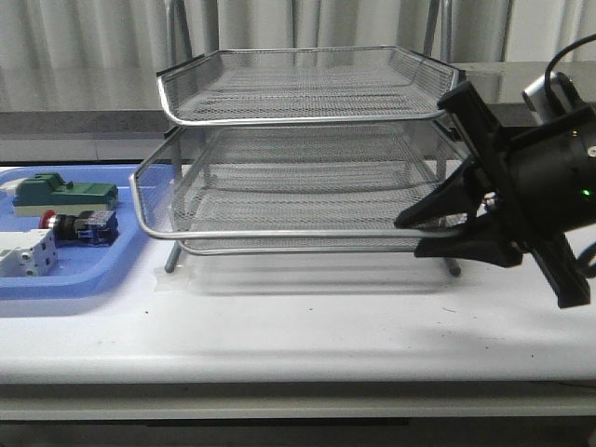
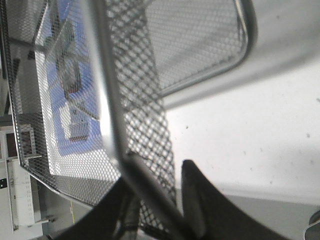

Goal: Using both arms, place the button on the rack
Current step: 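Reach the right gripper to the middle rack tier's front edge, then pull the middle wire tier out toward the robot with the right gripper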

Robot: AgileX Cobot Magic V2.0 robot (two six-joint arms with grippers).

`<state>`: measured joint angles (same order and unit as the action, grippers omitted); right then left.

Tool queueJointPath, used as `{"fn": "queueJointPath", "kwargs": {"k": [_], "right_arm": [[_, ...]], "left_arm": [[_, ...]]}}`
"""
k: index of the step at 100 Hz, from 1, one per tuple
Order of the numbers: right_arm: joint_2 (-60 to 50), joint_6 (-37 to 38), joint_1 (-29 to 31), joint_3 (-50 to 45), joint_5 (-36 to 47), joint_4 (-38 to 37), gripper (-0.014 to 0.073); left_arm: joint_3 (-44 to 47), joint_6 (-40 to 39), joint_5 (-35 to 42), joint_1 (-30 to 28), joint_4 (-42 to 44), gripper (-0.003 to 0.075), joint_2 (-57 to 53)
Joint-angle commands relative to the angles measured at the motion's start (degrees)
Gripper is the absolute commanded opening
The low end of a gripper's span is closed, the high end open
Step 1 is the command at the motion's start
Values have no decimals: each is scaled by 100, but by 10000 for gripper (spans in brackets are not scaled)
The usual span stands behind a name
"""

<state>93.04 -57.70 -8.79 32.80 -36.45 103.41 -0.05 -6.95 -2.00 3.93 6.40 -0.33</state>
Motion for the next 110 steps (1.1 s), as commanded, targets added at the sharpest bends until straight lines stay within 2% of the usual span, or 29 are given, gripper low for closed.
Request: {"fn": "queueJointPath", "kwargs": {"k": [1, 17, 37, 49, 66, 73, 79, 93, 110], "right_arm": [[-387, -357, -97, -387, -7, -661, -27], [-933, -360, -97, -893, 14, -661, -27], [-1357, -366, -97, -1089, 152, -666, -20], [-1448, -397, -97, -1089, 180, -666, 92], [-1474, -479, -97, -1089, 168, -666, 386], [-1486, -609, -97, -1089, 151, -666, 465], [-1528, -659, -97, -1089, 131, -672, 493], [-1773, -664, -97, -1089, 131, -812, 495], [-2280, -242, -91, -1089, 244, -1502, 495]], "left_arm": [[281, -44, 505, 43, -29, -20, -173], [281, -44, 505, 43, -29, -20, -173], [281, -44, 505, 43, -29, -20, -173], [281, -44, 505, 43, -29, -20, -173], [281, -44, 505, 43, -29, -20, -173], [281, -44, 505, 43, -29, -20, -173], [281, -44, 505, 43, -29, -20, -173], [281, -44, 505, 43, -29, -20, -173], [281, -44, 505, 43, -29, -20, -173]]}}
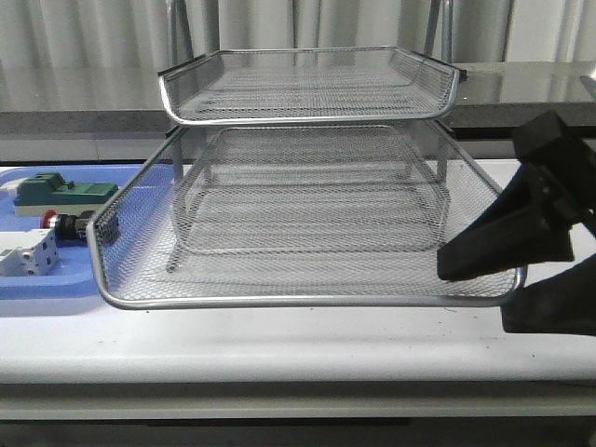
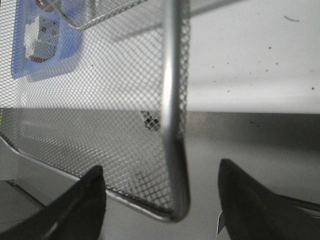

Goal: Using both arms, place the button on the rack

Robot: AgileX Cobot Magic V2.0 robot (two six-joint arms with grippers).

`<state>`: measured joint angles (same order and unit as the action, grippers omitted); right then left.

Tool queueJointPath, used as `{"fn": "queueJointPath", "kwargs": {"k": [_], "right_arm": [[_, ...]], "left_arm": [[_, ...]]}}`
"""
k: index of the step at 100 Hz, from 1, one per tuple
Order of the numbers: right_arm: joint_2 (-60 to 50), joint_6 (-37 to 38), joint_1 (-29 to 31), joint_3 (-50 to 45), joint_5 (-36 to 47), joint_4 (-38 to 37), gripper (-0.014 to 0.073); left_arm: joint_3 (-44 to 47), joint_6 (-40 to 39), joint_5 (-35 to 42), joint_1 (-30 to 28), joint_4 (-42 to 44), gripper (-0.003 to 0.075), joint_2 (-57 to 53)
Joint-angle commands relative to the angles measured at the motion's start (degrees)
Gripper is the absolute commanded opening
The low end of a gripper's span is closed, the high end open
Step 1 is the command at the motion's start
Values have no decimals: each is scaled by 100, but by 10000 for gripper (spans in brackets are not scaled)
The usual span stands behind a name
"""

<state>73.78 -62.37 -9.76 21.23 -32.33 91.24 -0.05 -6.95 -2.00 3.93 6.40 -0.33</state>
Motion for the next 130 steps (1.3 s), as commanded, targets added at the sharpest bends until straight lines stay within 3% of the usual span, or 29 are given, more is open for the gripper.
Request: {"fn": "queueJointPath", "kwargs": {"k": [1, 16, 32, 56, 68, 80, 102, 116, 130], "right_arm": [[-378, 304, 6, 68, -151, -376, 495], [-936, 1416, 17, 108, -5, -1695, 495], [-1559, 3169, 17, 455, -98, -3785, 495], [-2434, 5820, 17, 1534, -1099, -7293, 495], [-2821, 6547, 17, 1965, -1586, -8394, 495], [-3288, 6801, 17, 2145, -1803, -8882, 495], [-4066, 6840, 17, 2145, -1958, -9032, 481], [-4385, 6853, 17, 2145, -2088, -9197, 352], [-4575, 6853, 17, 2145, -2053, -9250, 160]], "left_arm": [[281, -44, 505, 43, -29, -20, -173], [281, -44, 505, 43, -29, -20, -173], [281, -44, 505, 43, -29, -20, -173], [281, -44, 505, 43, -29, -20, -173], [281, -44, 505, 43, -29, -20, -173], [281, -44, 505, 43, -29, -20, -173], [281, -44, 505, 43, -29, -20, -173], [281, -44, 505, 43, -29, -20, -173], [281, -44, 505, 43, -29, -20, -173]]}}
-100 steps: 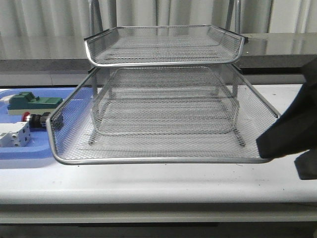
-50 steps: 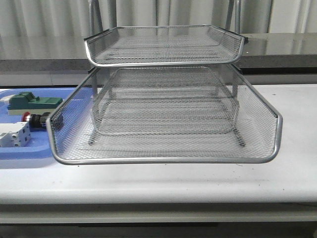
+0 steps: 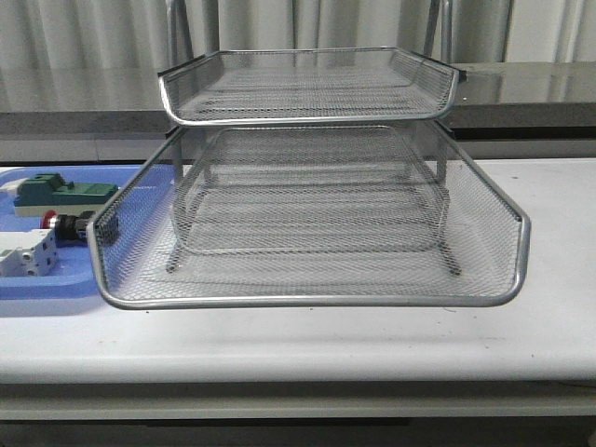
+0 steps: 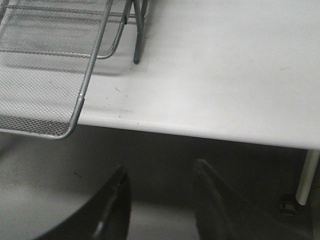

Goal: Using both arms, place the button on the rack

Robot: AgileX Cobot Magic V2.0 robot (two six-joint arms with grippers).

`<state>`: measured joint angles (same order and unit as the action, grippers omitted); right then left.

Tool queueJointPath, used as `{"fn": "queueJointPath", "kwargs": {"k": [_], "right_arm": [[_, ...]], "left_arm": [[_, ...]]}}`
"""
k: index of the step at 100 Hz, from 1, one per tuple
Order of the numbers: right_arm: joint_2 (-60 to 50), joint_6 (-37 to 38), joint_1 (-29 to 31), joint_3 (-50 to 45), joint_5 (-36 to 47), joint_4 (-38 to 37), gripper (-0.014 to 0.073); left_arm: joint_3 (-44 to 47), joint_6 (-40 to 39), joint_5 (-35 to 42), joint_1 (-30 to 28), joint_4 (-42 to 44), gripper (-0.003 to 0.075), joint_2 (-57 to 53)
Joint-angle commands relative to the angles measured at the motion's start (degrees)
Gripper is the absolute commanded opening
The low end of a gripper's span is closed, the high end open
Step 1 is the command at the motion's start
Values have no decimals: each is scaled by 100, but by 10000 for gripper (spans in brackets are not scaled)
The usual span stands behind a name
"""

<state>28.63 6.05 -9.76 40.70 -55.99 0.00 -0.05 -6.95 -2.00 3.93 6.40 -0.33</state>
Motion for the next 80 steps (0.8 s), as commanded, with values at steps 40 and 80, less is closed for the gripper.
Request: {"fn": "queueJointPath", "kwargs": {"k": [40, 80], "right_arm": [[-87, 11, 17, 198, 307, -121, -69], [-87, 11, 17, 198, 297, -116, -69]], "left_arm": [[281, -44, 505, 43, -29, -20, -173], [281, -44, 505, 43, -29, -20, -173]]}}
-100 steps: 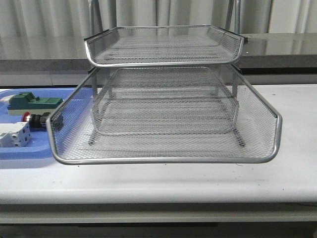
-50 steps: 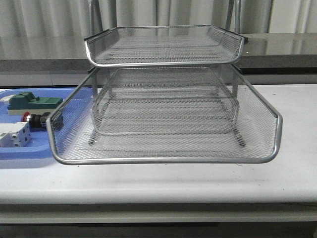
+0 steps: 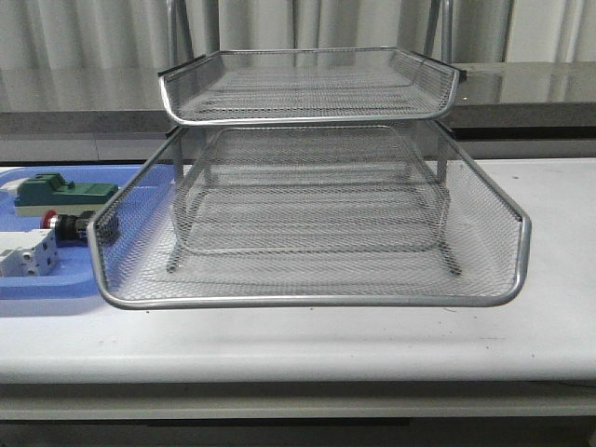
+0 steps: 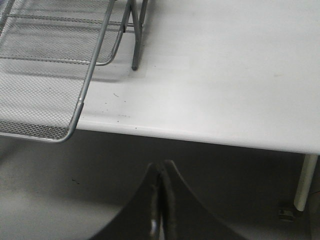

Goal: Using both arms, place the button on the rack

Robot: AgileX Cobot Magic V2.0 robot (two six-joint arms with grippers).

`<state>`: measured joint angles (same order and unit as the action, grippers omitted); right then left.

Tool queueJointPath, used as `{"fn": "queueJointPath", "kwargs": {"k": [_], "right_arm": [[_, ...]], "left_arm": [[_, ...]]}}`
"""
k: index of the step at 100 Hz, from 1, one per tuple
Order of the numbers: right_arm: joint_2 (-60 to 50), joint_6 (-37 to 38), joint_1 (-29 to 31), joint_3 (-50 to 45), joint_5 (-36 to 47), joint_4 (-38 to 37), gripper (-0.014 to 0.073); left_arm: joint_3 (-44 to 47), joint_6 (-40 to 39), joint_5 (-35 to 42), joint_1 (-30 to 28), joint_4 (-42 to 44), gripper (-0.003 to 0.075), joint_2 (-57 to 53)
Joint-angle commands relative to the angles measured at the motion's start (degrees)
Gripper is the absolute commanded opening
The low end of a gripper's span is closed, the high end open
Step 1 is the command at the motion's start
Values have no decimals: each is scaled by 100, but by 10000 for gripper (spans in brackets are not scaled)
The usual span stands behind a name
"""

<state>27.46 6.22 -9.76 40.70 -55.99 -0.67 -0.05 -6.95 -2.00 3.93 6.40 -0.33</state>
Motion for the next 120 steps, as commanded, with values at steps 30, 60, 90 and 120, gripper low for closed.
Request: {"fn": "queueJointPath", "kwargs": {"k": [30, 60, 90, 120], "right_arm": [[29, -6, 17, 198, 297, -49, -69], [29, -6, 17, 198, 297, -49, -69], [29, -6, 17, 198, 297, -49, -69], [29, -6, 17, 198, 297, -49, -69]], "left_arm": [[281, -44, 505, 43, -29, -20, -173], [281, -33, 651, 32, 97, -20, -173], [281, -33, 1118, 32, 118, -20, -173], [-287, -33, 1160, 32, -640, -20, 46]]}}
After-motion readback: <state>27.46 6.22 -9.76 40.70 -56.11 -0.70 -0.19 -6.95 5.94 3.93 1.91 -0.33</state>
